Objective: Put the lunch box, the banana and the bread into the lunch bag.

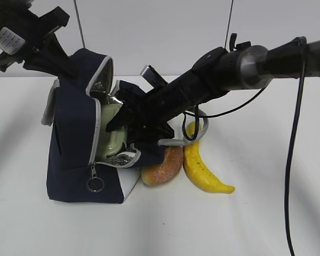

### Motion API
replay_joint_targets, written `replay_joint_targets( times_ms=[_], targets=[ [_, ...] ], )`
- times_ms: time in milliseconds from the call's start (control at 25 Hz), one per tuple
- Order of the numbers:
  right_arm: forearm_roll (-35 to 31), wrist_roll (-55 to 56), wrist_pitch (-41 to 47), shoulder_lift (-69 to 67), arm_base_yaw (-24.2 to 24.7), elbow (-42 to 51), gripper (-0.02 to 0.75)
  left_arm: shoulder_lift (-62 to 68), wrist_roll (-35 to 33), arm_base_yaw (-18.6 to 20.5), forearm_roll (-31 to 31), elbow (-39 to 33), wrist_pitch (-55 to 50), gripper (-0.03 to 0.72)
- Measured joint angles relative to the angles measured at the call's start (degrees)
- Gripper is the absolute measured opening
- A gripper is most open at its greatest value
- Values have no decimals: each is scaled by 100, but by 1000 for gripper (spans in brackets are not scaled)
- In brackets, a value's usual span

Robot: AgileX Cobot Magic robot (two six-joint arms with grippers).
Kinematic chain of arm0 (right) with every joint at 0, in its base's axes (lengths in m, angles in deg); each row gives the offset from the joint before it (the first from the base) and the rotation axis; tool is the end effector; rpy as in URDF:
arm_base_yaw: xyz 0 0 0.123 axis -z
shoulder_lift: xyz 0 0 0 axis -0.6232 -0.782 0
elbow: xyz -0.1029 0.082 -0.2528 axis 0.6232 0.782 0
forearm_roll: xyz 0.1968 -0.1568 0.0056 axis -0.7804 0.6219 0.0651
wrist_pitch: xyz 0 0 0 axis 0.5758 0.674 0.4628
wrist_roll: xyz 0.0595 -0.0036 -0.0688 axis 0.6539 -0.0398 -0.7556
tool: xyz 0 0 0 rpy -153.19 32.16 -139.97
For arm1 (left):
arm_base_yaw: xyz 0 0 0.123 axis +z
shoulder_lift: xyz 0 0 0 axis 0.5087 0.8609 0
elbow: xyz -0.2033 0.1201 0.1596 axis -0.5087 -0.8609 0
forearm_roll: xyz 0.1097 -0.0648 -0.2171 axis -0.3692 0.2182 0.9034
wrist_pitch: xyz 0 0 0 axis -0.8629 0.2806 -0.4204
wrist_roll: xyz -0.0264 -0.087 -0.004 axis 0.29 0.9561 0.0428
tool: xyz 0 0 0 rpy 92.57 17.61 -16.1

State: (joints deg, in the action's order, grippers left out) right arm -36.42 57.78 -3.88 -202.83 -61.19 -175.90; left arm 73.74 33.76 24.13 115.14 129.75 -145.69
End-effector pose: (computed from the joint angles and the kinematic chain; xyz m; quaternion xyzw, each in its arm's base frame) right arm 0.4192 0.2432 0.1400 -0.0450 0.8975 0.4335 0.0669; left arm 0.3605 -0.0897 0.3078 0.0720 0.9403 -0.2891 0.1645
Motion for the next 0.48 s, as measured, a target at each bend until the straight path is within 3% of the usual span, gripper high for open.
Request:
replay_joint_targets(
  times_ms=[480],
  targets=[
    [48,-22,113,0,0,-48,498,0,0,0,0,0,-12,-3]
  ],
)
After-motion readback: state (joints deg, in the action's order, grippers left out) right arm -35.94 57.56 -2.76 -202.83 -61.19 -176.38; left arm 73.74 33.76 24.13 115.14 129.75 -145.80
